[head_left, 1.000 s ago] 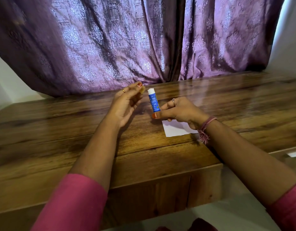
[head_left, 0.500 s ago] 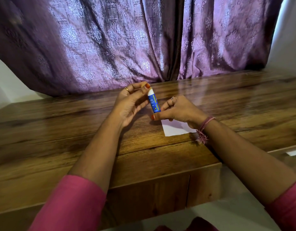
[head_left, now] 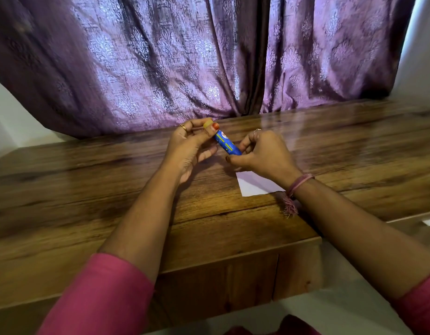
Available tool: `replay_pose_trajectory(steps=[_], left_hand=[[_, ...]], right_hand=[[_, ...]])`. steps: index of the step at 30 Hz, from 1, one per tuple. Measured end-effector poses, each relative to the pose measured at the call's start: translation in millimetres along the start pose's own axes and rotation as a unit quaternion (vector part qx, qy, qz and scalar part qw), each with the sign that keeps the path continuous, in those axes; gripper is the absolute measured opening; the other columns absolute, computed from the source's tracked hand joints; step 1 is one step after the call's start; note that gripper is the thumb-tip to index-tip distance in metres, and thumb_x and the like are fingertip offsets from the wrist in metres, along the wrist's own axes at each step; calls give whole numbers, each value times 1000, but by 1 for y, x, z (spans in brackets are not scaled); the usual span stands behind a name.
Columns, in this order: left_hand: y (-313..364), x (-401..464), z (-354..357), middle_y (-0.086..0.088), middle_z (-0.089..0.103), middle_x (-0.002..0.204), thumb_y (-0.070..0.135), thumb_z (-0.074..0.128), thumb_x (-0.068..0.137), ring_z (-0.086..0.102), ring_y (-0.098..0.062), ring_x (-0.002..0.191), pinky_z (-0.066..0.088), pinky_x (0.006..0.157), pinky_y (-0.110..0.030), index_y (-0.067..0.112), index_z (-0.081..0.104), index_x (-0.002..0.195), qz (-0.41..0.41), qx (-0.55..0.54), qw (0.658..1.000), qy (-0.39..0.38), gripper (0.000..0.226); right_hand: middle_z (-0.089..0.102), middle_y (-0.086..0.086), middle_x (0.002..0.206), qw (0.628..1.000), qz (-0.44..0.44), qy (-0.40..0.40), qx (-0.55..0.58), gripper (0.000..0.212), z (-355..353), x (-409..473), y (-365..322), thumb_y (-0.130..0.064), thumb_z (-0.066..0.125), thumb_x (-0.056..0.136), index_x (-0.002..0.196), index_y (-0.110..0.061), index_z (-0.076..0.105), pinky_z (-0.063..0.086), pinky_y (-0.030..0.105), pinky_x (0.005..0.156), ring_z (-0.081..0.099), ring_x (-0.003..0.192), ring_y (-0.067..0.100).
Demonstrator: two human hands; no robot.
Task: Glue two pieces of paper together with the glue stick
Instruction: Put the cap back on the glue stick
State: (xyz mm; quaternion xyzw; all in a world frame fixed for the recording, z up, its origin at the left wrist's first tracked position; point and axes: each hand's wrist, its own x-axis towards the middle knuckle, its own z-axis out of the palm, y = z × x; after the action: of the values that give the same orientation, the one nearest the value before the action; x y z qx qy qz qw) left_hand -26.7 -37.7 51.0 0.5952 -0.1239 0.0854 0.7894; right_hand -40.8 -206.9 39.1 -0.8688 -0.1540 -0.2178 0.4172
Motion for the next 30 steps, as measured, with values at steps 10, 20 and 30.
replay_pose_trajectory(steps=[10, 20, 30], left_hand=[[-2, -2, 0, 0, 65, 90, 4, 59, 88, 68, -11, 73, 57, 60, -32, 18, 61, 97, -27, -40, 999, -18, 17], [-3, -6, 8, 1, 60, 92, 5, 54, 91, 64, -14, 83, 57, 76, -42, 12, 55, 119, -19, -15, 999, -36, 29], [-5, -8, 14, -12, 62, 116, -2, 50, 92, 67, -19, 90, 58, 75, -33, 9, 48, 122, 32, -37, 998, -41, 32]], right_hand=[[72, 10, 64, 999, -33, 35, -18, 21, 3, -5, -4, -26, 82, 68, 66, -11, 67, 55, 40, 67, 71, 64, 23], [72, 10, 65, 997, -38, 52, -30, 23, 5, -4, 2, -23, 82, 66, 65, -15, 61, 54, 41, 67, 70, 66, 24], [69, 2, 71, 995, 2, -57, 80, 44, 8, 2, 1, -21, 90, 60, 85, -25, 54, 50, 25, 59, 58, 55, 4]])
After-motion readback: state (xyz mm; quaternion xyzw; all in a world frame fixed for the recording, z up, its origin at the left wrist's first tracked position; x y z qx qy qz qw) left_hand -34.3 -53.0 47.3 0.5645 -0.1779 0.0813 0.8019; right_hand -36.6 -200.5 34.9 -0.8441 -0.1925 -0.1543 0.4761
